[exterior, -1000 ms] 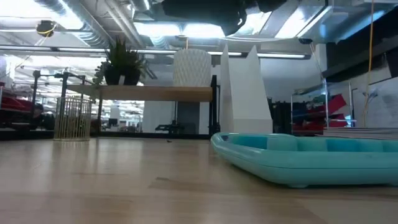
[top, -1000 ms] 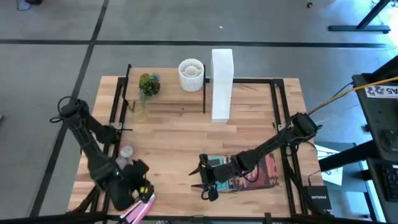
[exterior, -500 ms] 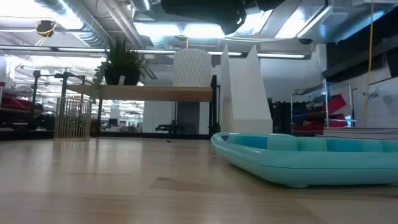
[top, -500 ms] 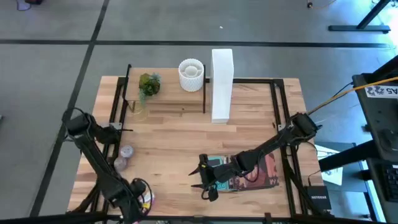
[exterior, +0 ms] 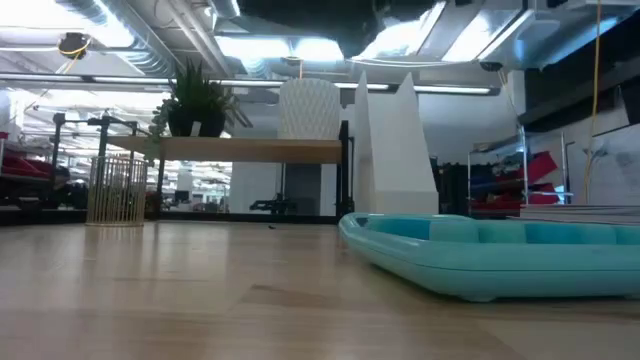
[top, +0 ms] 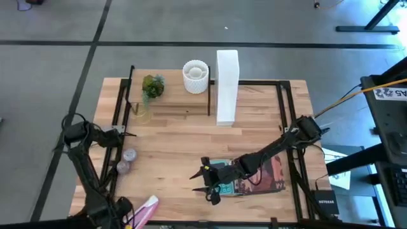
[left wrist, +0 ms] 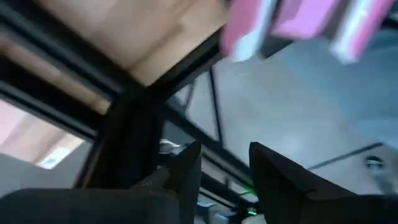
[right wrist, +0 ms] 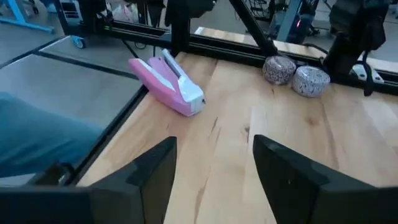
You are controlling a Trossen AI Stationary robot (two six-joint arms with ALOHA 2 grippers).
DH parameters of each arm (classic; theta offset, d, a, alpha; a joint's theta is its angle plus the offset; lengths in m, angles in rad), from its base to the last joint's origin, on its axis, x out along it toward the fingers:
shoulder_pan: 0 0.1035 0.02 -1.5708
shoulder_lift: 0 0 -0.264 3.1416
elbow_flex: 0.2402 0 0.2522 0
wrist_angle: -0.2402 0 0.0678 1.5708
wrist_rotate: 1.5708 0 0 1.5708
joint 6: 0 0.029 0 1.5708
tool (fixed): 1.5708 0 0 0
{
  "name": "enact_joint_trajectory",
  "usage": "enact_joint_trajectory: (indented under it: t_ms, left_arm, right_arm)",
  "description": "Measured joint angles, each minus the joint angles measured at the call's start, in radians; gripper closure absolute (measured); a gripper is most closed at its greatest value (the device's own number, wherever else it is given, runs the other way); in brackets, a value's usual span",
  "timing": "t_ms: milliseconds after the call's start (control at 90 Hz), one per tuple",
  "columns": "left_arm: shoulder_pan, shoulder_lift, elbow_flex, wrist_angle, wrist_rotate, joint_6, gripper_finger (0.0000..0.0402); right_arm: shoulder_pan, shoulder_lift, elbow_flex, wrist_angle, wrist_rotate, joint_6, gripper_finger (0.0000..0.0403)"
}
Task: Stock shelves
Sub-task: Put the pink stapler under the shelf
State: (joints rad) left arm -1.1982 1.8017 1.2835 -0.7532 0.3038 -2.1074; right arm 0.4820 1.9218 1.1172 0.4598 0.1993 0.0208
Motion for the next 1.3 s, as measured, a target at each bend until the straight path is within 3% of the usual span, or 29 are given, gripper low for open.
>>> enact_joint_trajectory:
  t_ms: [167, 378, 556, 767, 1300]
  left_arm:
    - [-0.002, 0.058, 0.000, 0.059, 0.006, 0.122, 0.0284]
    - [0.020, 0.109, 0.000, 0.075, 0.084, 0.235, 0.0284]
    - [0.024, 0.107, 0.000, -0.020, 0.029, 0.199, 0.0284]
    - [0.044, 0.107, 0.000, -0.021, -0.057, 0.208, 0.0284]
    - [0.177, 0.106, -0.002, -0.114, -0.276, 0.342, 0.0292]
  right_arm:
    - [0.000, 0.003, 0.000, 0.005, -0.001, 0.001, 0.0205]
    - [0.000, 0.003, 0.000, 0.022, -0.001, 0.000, 0.0205]
    - [0.000, 0.003, 0.000, 0.023, 0.000, 0.001, 0.0205]
    - [0.002, 0.003, 0.000, 0.014, -0.002, 0.001, 0.0205]
    - [0.002, 0.003, 0.000, 0.010, -0.007, 0.001, 0.0205]
